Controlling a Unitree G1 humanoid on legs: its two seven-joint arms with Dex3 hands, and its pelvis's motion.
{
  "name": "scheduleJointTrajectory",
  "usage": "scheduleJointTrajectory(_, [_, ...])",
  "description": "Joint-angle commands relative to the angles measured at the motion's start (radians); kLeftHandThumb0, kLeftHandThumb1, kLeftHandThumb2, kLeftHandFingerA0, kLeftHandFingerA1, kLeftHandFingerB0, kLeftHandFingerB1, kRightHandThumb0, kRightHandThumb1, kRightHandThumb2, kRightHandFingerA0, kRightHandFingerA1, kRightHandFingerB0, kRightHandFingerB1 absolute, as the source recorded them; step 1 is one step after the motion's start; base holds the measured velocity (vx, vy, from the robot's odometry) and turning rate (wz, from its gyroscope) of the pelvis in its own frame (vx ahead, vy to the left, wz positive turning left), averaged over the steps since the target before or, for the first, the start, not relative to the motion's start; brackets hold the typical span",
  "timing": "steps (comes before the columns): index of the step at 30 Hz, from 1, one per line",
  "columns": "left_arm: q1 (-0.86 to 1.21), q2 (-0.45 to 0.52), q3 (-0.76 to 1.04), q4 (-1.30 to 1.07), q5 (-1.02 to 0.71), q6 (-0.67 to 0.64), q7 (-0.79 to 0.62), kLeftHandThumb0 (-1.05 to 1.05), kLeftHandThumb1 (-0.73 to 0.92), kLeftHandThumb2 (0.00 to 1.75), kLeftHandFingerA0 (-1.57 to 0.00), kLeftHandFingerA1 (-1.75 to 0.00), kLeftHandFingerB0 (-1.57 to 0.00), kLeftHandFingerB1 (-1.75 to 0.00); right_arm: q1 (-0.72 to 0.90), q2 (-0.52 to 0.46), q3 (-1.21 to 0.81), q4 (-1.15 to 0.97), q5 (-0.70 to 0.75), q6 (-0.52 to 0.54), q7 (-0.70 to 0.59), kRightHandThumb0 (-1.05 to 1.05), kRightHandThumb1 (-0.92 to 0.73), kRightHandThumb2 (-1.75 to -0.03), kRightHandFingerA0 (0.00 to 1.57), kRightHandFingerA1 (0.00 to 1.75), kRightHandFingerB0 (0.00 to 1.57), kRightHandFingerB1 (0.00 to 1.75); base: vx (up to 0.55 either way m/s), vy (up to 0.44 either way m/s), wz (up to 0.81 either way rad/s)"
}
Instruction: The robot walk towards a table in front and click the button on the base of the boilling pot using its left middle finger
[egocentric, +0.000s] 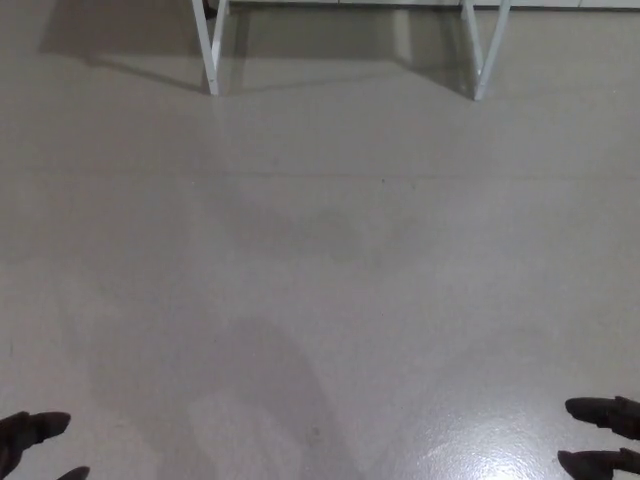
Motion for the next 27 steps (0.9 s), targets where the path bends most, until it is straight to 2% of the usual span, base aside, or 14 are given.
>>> scheduleJointTrajectory(1, [0.077, 0.015, 0.005, 0.017, -0.027, -0.055, -0.035, -0.50, 0.43, 0.72, -0.48, -0.48, -0.33, -0.42, 0.086, 0.004, 0.000, 0.025, 0.016, -0.057, 0.009, -0.34, -0.42, -0.66, 0.60, 0.54, 0.50, 0.53, 0.00, 0.000, 0.00])
scheduleJointTrajectory(5, [0.117, 0.020, -0.013, 0.016, -0.017, -0.057, -0.031, -0.50, 0.44, 0.72, -0.49, -0.48, -0.34, -0.43, 0.120, 0.006, 0.007, 0.056, 0.013, -0.067, 0.007, -0.34, -0.44, -0.66, 0.59, 0.53, 0.50, 0.52, 0.00, 0.000, 0.00])
scheduleJointTrajectory(6, [0.127, 0.016, -0.014, 0.014, -0.018, -0.049, -0.027, -0.49, 0.43, 0.72, -0.48, -0.48, -0.34, -0.43, 0.124, 0.008, 0.004, 0.065, 0.017, -0.066, 0.011, -0.25, -0.51, -0.55, 0.62, 0.46, 0.52, 0.45, 0.00, 0.000, 0.00])
scheduleJointTrajectory(7, [0.138, 0.014, -0.012, 0.010, -0.025, -0.045, -0.033, -0.40, 0.52, 0.56, -0.52, -0.37, -0.39, -0.33, 0.129, 0.009, 0.003, 0.074, 0.022, -0.070, 0.016, -0.33, -0.45, -0.65, 0.57, 0.52, 0.49, 0.51, 0.00, 0.000, 0.00])
scheduleJointTrajectory(9, [0.139, 0.012, -0.010, 0.014, -0.028, -0.042, -0.029, -0.40, 0.51, 0.56, -0.52, -0.37, -0.39, -0.33, 0.131, 0.008, 0.005, 0.085, 0.020, -0.083, 0.020, -0.34, -0.45, -0.65, 0.56, 0.52, 0.48, 0.51, 0.00, 0.000, 0.00])
scheduleJointTrajectory(10, [0.128, 0.009, -0.013, 0.021, -0.024, -0.042, -0.020, -0.49, 0.43, 0.71, -0.47, -0.48, -0.35, -0.43, 0.121, 0.005, 0.005, 0.095, 0.018, -0.088, 0.021, -0.26, -0.52, -0.55, 0.61, 0.46, 0.52, 0.45, 0.00, 0.000, 0.00])
scheduleJointTrajectory(11, [0.125, 0.011, -0.015, 0.025, -0.020, -0.049, -0.016, -0.50, 0.42, 0.72, -0.50, -0.49, -0.36, -0.44, 0.117, 0.002, 0.013, 0.100, 0.008, -0.096, 0.017, -0.35, -0.44, -0.66, 0.56, 0.52, 0.49, 0.51, 0.00, 0.000, 0.00])
scheduleJointTrajectory(18, [0.177, 0.022, -0.060, 0.043, 0.029, -0.117, 0.016, -0.53, 0.43, 0.75, -0.54, -0.51, -0.36, -0.45, 0.166, -0.003, 0.015, 0.132, 0.013, -0.131, 0.022, -0.31, -0.46, -0.65, 0.57, 0.52, 0.49, 0.51, 0.17, -0.088, 0.11])
scheduleJointTrajectory(19, [0.174, 0.021, -0.061, 0.044, 0.021, -0.112, 0.014, -0.45, 0.51, 0.56, -0.60, -0.39, -0.41, -0.33, 0.163, -0.005, 0.018, 0.137, 0.009, -0.135, 0.018, -0.32, -0.45, -0.66, 0.58, 0.54, 0.49, 0.52, 0.22, -0.132, 0.17])
scheduleJointTrajectory(20, [0.169, 0.016, -0.057, 0.050, 0.006, -0.104, 0.007, -0.52, 0.42, 0.72, -0.52, -0.49, -0.36, -0.44, 0.162, -0.007, 0.018, 0.142, 0.009, -0.141, 0.017, -0.33, -0.44, -0.66, 0.58, 0.54, 0.50, 0.53, 0.23, -0.114, 0.16])
scheduleJointTrajectory(22, [0.162, 0.007, -0.048, 0.060, -0.013, -0.088, 0.000, -0.50, 0.42, 0.72, -0.50, -0.49, -0.35, -0.43, 0.163, -0.009, 0.019, 0.147, 0.011, -0.148, 0.020, -0.34, -0.43, -0.67, 0.58, 0.54, 0.49, 0.53, 0.04, 0.126, -0.03])
scheduleJointTrajectory(23, [0.166, 0.013, -0.060, 0.055, 0.005, -0.099, 0.011, -0.51, 0.43, 0.73, -0.49, -0.49, -0.35, -0.43, 0.162, -0.010, 0.021, 0.152, 0.008, -0.158, 0.020, -0.26, -0.50, -0.55, 0.61, 0.48, 0.52, 0.47, 0.02, 0.200, -0.05])
scheduleJointTrajectory(26, [0.163, 0.016, -0.063, 0.054, 0.005, -0.110, 0.006, -0.50, 0.44, 0.73, -0.50, -0.49, -0.35, -0.44, 0.156, -0.012, 0.021, 0.148, 0.010, -0.157, 0.022, -0.25, -0.51, -0.55, 0.60, 0.47, 0.52, 0.46, 0.03, 0.312, -0.29])
scheduleJointTrajectory(27, [0.162, 0.013, -0.060, 0.054, -0.001, -0.104, 0.004, -0.54, 0.44, 0.73, -0.51, -0.49, -0.36, -0.44, 0.159, -0.011, 0.019, 0.142, 0.013, -0.152, 0.025, -0.32, -0.45, -0.65, 0.55, 0.52, 0.48, 0.52, 0.17, 0.523, 0.62])
